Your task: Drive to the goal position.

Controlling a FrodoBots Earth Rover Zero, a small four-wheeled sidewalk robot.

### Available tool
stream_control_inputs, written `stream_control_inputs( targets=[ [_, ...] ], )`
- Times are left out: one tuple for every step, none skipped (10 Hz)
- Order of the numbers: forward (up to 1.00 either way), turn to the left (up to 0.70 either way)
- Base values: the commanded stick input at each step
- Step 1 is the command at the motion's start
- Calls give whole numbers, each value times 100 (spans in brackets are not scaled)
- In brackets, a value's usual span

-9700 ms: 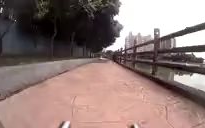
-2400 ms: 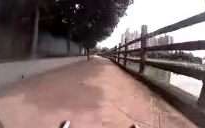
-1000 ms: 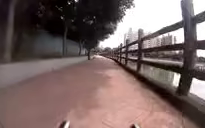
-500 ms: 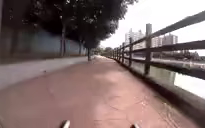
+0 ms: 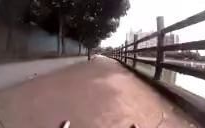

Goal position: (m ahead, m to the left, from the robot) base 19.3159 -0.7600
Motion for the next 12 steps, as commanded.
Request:
stream_control_inputs(
  targets=[
    [100,0],
    [100,0],
    [100,0],
    [100,0],
    [100,0],
    [100,0],
    [100,0],
    [100,0],
    [100,0],
    [100,0],
    [100,0],
    [100,0]
  ],
)
